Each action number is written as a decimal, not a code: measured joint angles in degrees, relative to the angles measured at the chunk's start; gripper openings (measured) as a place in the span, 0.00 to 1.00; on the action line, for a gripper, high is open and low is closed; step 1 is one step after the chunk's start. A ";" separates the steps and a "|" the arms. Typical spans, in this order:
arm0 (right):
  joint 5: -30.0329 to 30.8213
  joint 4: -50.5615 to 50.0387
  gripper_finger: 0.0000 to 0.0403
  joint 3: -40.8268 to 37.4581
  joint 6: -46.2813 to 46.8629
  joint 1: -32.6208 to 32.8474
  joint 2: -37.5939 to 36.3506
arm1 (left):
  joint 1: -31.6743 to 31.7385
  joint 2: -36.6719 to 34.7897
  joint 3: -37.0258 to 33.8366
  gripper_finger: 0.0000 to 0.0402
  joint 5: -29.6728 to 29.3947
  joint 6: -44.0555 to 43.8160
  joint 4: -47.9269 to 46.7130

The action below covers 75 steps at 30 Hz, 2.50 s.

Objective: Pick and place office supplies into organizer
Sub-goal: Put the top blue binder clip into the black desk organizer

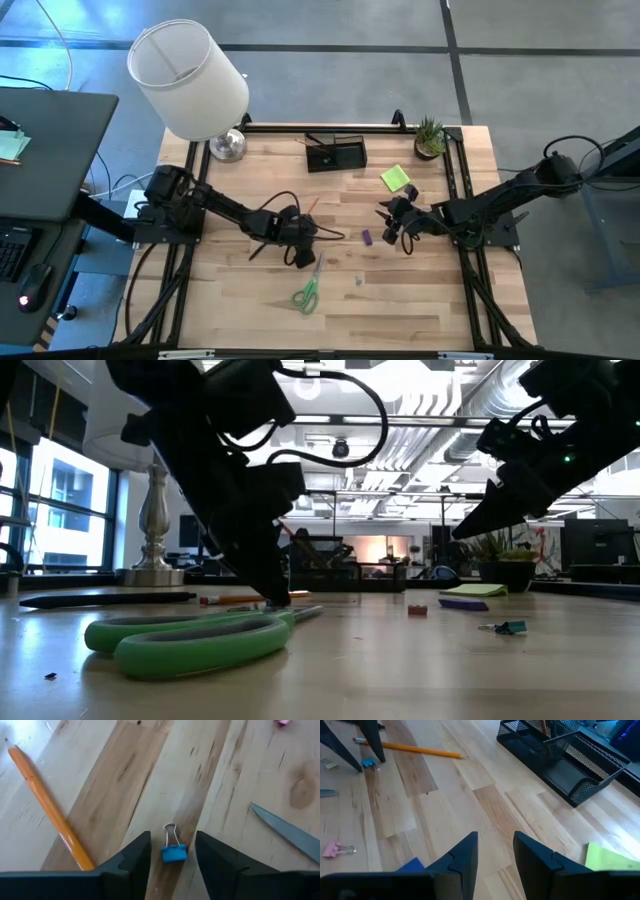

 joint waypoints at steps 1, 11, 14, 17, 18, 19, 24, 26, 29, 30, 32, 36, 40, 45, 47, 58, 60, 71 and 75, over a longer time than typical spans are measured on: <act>0.00 -0.07 0.29 0.00 0.00 0.00 0.00 | 0.00 0.24 0.02 0.33 -0.01 -0.11 0.05; -0.61 -0.65 0.29 0.02 1.60 0.00 0.24 | 0.00 0.56 0.07 0.25 1.23 -0.15 -0.36; -0.84 -0.73 0.29 0.02 2.57 0.00 0.24 | 0.08 0.07 0.09 0.24 2.38 -0.15 -1.59; -1.44 -0.75 0.29 0.02 2.58 -0.01 0.24 | 0.09 -0.19 0.09 0.23 2.39 -0.24 -2.60; -1.47 -0.75 0.29 0.02 2.58 0.00 0.24 | 0.09 -0.19 0.09 0.23 2.40 -0.27 -2.64; -1.51 -0.75 0.29 0.02 2.60 0.00 0.24 | 0.07 -0.19 0.09 0.23 2.38 -0.28 -2.67; -1.92 -0.75 0.29 0.02 2.75 -0.01 0.24 | 0.04 -0.21 0.04 0.23 2.49 -0.28 -2.96; -1.96 -0.75 0.29 0.02 2.71 -0.02 0.24 | 0.04 -0.22 0.04 0.23 2.66 -0.26 -3.02; -2.55 -0.75 0.29 0.02 2.65 -0.02 0.24 | 0.04 -0.23 0.02 0.23 2.88 -0.26 -3.10; -2.56 -0.75 0.29 0.02 2.62 -0.01 0.24 | 0.04 -0.23 0.02 0.23 2.89 -0.26 -3.13; -2.56 -0.75 0.29 0.02 2.58 -0.02 0.24 | 0.04 -0.23 0.01 0.23 2.96 -0.24 -3.13; -2.56 -0.75 0.29 0.02 2.58 -0.02 0.24 | 0.07 -0.25 -0.03 0.18 3.86 -0.18 -3.36; -2.56 -0.75 0.29 0.02 2.57 -0.02 0.24 | 0.08 -0.25 -0.07 0.08 4.83 -0.08 -3.56; -2.56 -0.75 0.29 0.02 2.56 0.00 0.24 | 0.09 -0.34 -0.02 0.03 5.13 1.16 -3.54; -2.56 -0.72 0.29 0.02 2.56 -0.01 0.24 | 0.09 -0.31 0.74 0.05 4.52 2.50 -4.26; -2.56 -0.71 0.29 0.02 2.32 -0.02 0.24 | 4.51 -0.28 10.98 0.15 1.94 15.96 -14.25; -2.56 -0.72 0.29 0.02 2.32 -0.02 0.24 | 6.23 -0.30 12.73 0.13 0.24 19.91 -13.78; -2.56 -0.75 0.29 0.02 2.51 -0.02 0.24 | 21.93 -0.47 18.19 0.11 -2.76 35.34 -11.40; -2.56 -0.88 0.29 0.02 2.51 -0.02 0.24 | 28.62 -0.47 18.14 0.14 0.60 38.39 -9.26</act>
